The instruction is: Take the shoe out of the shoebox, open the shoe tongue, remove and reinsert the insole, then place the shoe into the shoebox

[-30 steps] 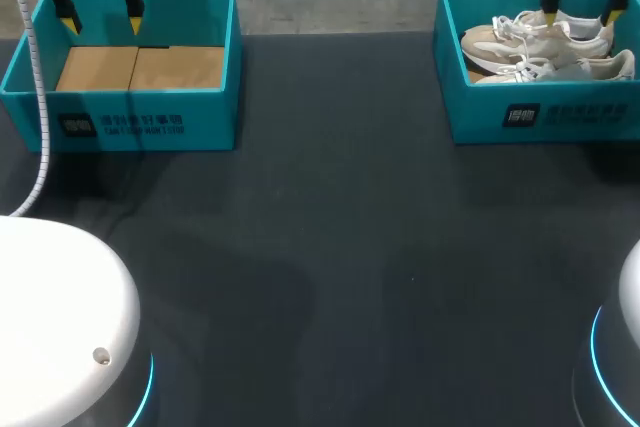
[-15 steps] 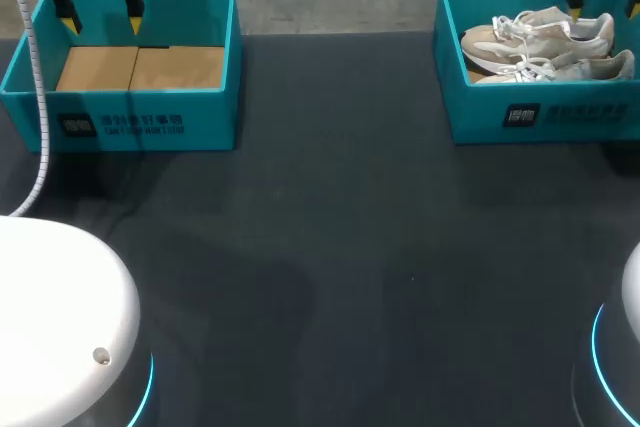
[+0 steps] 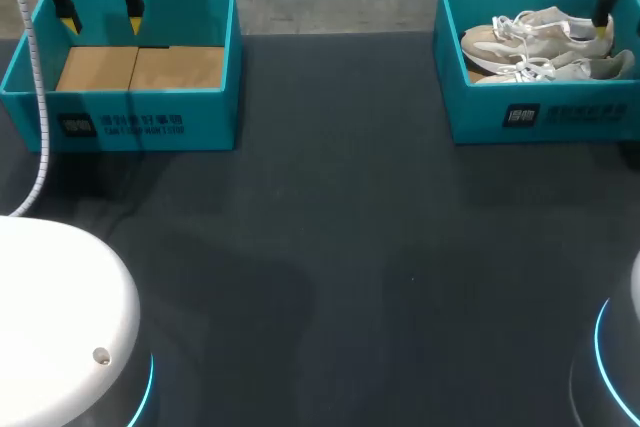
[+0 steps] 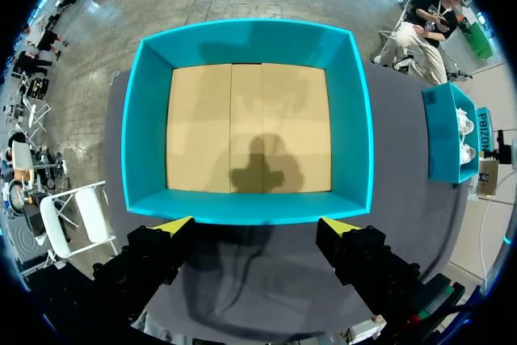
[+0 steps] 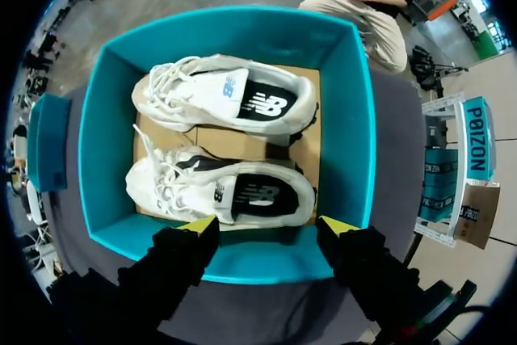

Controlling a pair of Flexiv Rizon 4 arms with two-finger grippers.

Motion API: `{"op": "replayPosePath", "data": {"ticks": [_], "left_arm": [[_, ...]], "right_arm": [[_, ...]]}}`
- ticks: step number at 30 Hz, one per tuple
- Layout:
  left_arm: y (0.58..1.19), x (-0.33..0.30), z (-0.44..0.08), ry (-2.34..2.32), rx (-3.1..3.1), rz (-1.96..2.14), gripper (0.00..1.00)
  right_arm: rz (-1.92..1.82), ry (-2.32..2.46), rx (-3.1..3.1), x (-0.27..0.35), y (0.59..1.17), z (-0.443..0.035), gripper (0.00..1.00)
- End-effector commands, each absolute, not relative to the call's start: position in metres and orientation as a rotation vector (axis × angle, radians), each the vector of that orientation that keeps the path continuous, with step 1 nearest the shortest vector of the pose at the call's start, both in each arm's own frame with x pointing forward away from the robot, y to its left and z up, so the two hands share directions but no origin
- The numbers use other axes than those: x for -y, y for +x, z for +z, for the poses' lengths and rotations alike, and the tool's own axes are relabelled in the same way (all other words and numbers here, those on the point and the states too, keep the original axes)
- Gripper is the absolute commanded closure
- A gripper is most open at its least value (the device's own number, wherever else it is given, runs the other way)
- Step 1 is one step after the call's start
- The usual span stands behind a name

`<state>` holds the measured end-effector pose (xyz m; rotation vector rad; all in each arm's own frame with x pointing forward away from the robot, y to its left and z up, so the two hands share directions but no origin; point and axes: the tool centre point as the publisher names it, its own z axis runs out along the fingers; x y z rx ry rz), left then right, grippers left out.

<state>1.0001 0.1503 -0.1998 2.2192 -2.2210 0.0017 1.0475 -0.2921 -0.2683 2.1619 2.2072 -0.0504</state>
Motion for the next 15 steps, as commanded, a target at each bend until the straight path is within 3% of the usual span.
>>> {"op": "replayPosePath", "data": {"ticks": [1,3,15], "left_arm": [[1.0,-0.15,-0.2,2.219,2.221,0.001,0.0],[1.0,-0.15,-0.2,2.219,2.221,0.001,0.0],[1.0,-0.15,-0.2,2.219,2.221,0.001,0.0]], "right_arm": [[-0.014,2.175,-2.209,0.304,1.049,-0.277,0.16],[-0.007,2.168,-2.21,0.307,1.049,-0.279,0.22],[-0.086,2.133,-2.258,0.313,1.049,-0.3,0.23]]}}
